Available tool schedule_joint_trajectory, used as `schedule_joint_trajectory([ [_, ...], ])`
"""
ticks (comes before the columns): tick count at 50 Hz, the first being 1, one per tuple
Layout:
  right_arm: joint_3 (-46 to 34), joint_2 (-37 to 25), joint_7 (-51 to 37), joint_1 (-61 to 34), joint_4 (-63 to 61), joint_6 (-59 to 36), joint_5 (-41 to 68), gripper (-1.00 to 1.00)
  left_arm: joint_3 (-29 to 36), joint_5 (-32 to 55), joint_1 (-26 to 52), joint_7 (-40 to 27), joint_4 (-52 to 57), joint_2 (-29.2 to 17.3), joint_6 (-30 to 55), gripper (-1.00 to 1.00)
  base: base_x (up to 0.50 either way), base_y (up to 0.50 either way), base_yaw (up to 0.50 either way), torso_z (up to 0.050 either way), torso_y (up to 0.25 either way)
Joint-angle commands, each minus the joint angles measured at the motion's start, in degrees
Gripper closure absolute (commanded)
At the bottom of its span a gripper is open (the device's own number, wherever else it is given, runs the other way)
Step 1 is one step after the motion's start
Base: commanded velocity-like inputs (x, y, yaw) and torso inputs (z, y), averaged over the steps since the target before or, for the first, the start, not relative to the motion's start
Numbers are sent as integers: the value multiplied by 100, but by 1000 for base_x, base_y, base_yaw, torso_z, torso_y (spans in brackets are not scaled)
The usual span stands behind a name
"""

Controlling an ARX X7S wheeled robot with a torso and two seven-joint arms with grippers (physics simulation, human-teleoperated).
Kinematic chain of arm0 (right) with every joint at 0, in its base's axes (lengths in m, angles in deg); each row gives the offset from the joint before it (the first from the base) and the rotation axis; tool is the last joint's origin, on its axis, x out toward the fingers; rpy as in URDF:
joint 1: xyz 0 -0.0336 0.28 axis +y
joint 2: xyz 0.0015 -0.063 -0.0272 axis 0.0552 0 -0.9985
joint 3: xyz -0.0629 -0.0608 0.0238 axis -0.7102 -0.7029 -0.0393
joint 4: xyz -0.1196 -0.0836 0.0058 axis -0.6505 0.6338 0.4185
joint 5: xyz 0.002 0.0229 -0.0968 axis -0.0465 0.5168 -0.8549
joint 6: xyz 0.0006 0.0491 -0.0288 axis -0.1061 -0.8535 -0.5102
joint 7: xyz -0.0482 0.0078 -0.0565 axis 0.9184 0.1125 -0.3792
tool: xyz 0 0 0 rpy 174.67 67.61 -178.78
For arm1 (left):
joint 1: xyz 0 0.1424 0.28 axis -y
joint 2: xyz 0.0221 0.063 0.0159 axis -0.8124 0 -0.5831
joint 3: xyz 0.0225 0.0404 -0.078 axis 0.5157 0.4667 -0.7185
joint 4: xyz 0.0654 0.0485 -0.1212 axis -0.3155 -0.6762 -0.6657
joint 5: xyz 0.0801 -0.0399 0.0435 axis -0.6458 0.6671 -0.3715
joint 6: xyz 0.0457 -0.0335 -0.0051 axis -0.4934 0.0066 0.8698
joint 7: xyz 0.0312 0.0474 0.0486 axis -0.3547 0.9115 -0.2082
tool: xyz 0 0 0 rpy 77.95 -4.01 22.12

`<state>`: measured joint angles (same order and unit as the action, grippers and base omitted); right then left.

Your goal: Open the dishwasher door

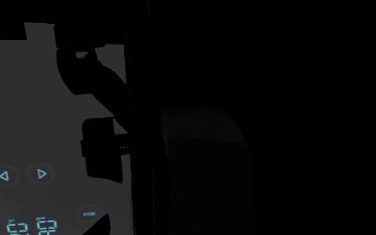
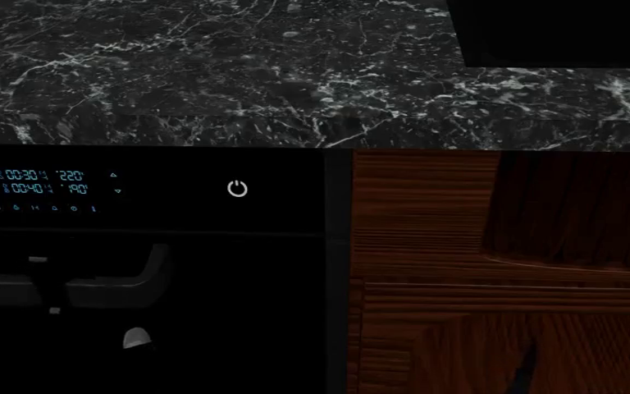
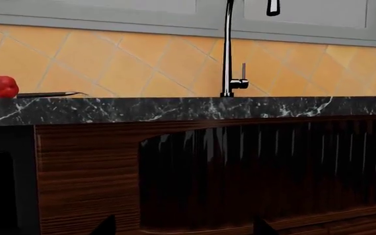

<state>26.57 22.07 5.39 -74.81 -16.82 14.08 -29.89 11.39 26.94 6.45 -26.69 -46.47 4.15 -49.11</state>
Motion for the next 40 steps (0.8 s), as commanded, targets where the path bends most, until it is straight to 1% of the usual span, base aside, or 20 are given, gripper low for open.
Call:
schedule_joint_trajectory([
  [1, 20, -20, -26, 55, -33, 27, 7, -100, 134, -53, 265, -145, -647, 194, -210, -100, 0, 0, 0, 0, 0],
  [7, 38, -35, -45, 70, -59, 19, 20, -100, 161, -68, 333, -140, -742, 232, -227, -100, 0, 0, 0, 0, 0],
  [11, 38, -38, -43, 68, -38, 38, 25, -100, 207, -73, 449, -214, -1025, 316, -345, -100, 0, 0, 0, 0, 0],
  [20, 43, -46, -53, 79, -23, 48, 45, -100, 222, -61, 492, -226, -1121, 343, -394, -100, 0, 0, 0, 0, 0],
  [21, 40, -45, -52, 75, -14, 51, 45, -100, 217, -50, 498, -230, -1152, 353, -399, 100, 0, 0, 0, 0, 0],
  [32, 9, -41, -42, 64, 56, 99, 41, -100, 206, -49, 454, -155, -970, 282, -333, 100, 0, 0, 0, 0, 0],
  [40, 9, -48, -63, 94, 34, 108, 38, -100, 184, -57, 403, 8, -627, 155, -222, 100, -1, 0, 0, 0, 0],
])
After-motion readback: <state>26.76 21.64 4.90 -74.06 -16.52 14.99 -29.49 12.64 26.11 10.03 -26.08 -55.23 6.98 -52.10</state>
